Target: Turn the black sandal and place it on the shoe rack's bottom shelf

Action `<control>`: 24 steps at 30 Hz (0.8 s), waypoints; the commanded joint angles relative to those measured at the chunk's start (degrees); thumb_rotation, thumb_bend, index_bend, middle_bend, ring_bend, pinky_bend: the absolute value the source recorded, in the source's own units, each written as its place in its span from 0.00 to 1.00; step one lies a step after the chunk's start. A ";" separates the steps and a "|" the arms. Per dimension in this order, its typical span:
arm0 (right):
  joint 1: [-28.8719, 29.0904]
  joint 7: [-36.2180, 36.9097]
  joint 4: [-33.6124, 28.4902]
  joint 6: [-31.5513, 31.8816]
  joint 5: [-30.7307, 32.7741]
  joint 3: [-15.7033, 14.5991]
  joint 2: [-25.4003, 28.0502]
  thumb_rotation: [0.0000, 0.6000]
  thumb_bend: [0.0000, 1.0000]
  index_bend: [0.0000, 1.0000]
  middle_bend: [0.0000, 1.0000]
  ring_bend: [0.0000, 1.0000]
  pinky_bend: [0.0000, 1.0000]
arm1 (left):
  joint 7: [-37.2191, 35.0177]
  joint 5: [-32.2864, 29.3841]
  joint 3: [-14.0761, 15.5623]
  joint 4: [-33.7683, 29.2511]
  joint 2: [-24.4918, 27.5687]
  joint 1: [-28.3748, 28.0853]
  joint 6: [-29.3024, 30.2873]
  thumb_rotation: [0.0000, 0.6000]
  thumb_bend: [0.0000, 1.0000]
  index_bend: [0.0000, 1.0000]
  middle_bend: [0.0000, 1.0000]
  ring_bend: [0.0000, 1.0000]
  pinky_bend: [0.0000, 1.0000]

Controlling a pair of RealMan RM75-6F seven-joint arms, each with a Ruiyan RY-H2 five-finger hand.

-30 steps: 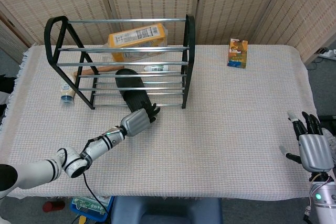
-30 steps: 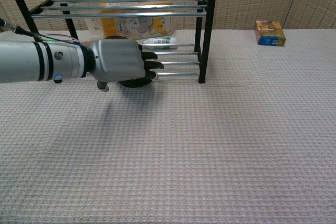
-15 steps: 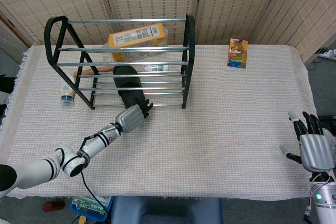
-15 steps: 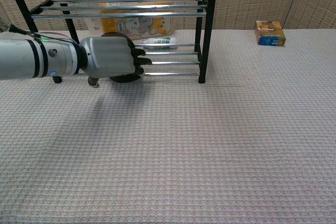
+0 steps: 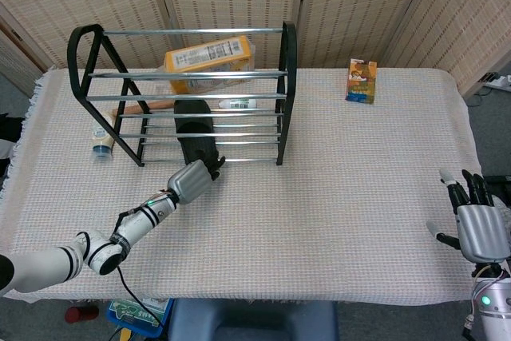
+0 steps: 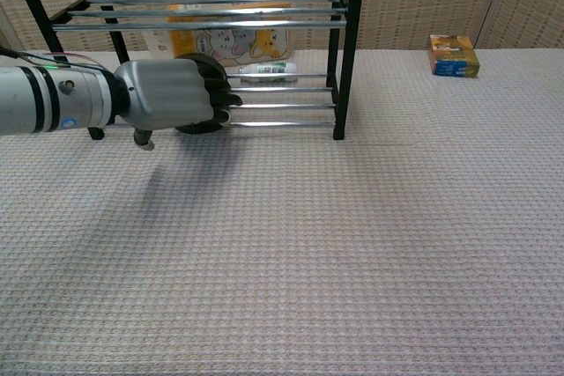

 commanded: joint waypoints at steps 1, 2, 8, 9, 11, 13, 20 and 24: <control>-0.16 0.22 -0.05 0.21 -0.12 -0.03 0.12 1.00 0.19 0.00 0.20 0.03 0.00 | -0.21 -0.36 0.13 -3.86 1.78 1.57 3.07 1.00 0.12 0.19 0.05 0.08 0.33; -0.22 0.29 -0.06 0.32 -0.20 -0.05 0.17 1.00 0.19 0.00 0.20 0.03 0.00 | -0.59 -0.58 0.10 -4.99 2.20 2.06 3.82 1.00 0.12 0.18 0.05 0.08 0.33; -0.79 0.85 -0.34 1.26 -0.76 -0.15 0.81 1.00 0.19 0.00 0.20 0.03 0.00 | -5.01 -1.20 0.35 -14.10 6.14 6.76 10.29 1.00 0.12 0.17 0.05 0.08 0.33; -0.92 1.01 -0.36 1.43 -0.80 -0.16 0.91 1.00 0.19 0.00 0.20 0.03 0.00 | -5.81 -0.89 0.55 -15.32 6.78 7.67 11.54 1.00 0.12 0.17 0.05 0.08 0.33; -1.15 1.35 -0.36 1.67 -0.89 -0.23 1.14 1.00 0.19 0.00 0.20 0.03 0.00 | -7.01 -0.06 1.45 -17.87 8.48 9.56 13.75 1.00 0.12 0.17 0.05 0.08 0.33; -1.33 1.58 -0.34 1.73 -1.02 -0.39 1.33 1.00 0.19 0.00 0.20 0.03 0.00 | -7.43 -0.22 2.42 -20.51 10.15 11.56 15.69 1.00 0.12 0.17 0.05 0.08 0.33; -1.60 3.36 -0.32 1.13 -2.19 -1.40 2.16 1.00 0.19 0.00 0.20 0.03 0.00 | -17.54 0.71 5.28 -27.64 16.34 19.33 21.87 1.00 0.12 0.17 0.05 0.08 0.33; -1.15 5.78 0.25 -0.25 -3.73 -2.39 2.85 1.00 0.22 0.00 0.20 0.03 0.02 | -23.20 2.34 6.69 -26.94 18.39 24.68 27.24 1.00 0.12 0.18 0.05 0.08 0.33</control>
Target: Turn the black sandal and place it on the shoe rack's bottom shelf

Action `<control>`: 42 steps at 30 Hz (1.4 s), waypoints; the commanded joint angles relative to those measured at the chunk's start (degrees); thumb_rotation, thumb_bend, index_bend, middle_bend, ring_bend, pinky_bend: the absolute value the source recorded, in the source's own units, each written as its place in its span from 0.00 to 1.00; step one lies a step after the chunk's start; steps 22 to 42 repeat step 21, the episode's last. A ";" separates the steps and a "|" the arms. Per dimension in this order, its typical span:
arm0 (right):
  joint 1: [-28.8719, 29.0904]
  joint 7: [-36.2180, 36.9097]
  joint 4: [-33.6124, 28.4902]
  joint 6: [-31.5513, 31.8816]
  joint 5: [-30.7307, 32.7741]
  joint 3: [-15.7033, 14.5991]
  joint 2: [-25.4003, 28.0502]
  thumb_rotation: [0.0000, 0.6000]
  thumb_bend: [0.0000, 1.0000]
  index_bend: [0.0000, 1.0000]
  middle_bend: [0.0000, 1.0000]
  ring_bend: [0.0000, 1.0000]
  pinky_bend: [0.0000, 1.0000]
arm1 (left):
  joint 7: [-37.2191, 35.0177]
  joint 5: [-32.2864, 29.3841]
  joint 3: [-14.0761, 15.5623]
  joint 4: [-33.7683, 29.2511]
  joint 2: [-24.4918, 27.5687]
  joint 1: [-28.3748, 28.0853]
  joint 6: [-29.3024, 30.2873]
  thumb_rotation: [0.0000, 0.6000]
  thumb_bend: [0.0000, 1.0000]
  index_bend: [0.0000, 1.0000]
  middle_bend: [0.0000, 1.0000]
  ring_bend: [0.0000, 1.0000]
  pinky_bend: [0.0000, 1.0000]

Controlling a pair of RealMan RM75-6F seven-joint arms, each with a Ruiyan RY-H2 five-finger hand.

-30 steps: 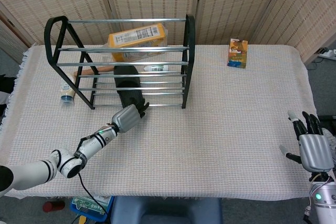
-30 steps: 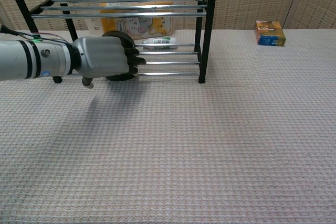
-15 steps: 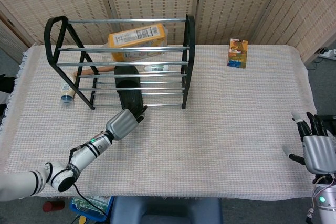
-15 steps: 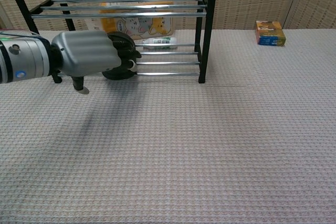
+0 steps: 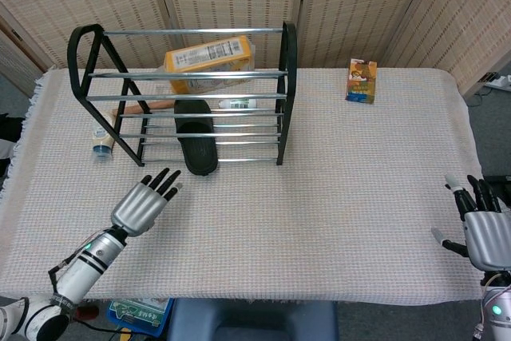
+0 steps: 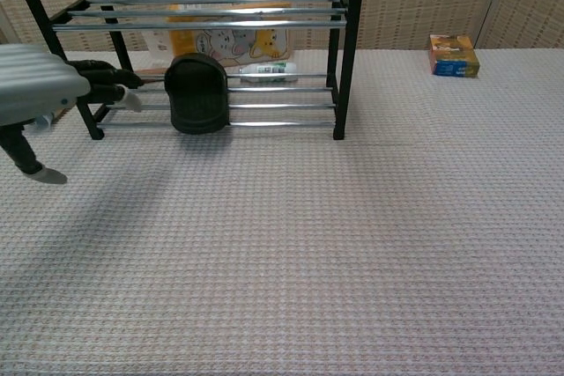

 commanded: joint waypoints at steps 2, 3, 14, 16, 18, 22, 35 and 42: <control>0.72 2.52 0.79 -1.61 -2.03 -1.18 0.73 1.00 0.25 0.00 0.20 0.03 0.04 | -8.52 2.86 2.06 1.18 2.50 8.02 8.56 1.00 0.12 0.18 0.05 0.08 0.33; 0.91 2.98 1.01 -1.83 -2.58 -1.39 0.80 1.00 0.27 0.00 0.20 0.03 0.04 | -10.32 2.94 2.10 1.78 2.44 9.43 10.02 1.00 0.12 0.18 0.05 0.08 0.33; 2.06 3.29 1.78 -1.12 -6.69 -2.10 -0.52 1.00 0.28 0.00 0.20 0.03 0.04 | -29.38 -2.27 0.29 8.24 1.53 23.92 21.06 1.00 0.12 0.18 0.05 0.08 0.33; 1.91 2.76 1.45 -0.81 -6.63 -2.10 -0.82 1.00 0.27 0.00 0.20 0.03 0.04 | -31.16 -2.81 -0.39 9.31 0.49 26.24 23.30 1.00 0.12 0.18 0.05 0.08 0.33; 1.56 2.10 1.22 -0.35 -6.25 -2.05 -1.17 1.00 0.26 0.00 0.20 0.03 0.04 | -32.88 -2.52 -1.04 10.33 -0.86 28.19 25.73 1.00 0.12 0.18 0.05 0.08 0.33; 0.77 1.08 0.95 0.31 -5.30 -2.08 -1.72 1.00 0.25 0.00 0.20 0.03 0.04 | -34.86 -0.99 -1.39 11.75 -2.71 30.71 28.63 1.00 0.12 0.19 0.05 0.08 0.32; 0.77 1.08 0.95 0.31 -5.30 -2.08 -1.72 1.00 0.25 0.00 0.20 0.03 0.04 | -34.86 -0.99 -1.39 11.75 -2.71 30.71 28.63 1.00 0.12 0.19 0.05 0.08 0.32; 0.77 1.08 0.95 0.31 -5.30 -2.08 -1.72 1.00 0.25 0.00 0.20 0.03 0.04 | -34.86 -0.99 -1.39 11.75 -2.71 30.71 28.63 1.00 0.12 0.19 0.05 0.08 0.32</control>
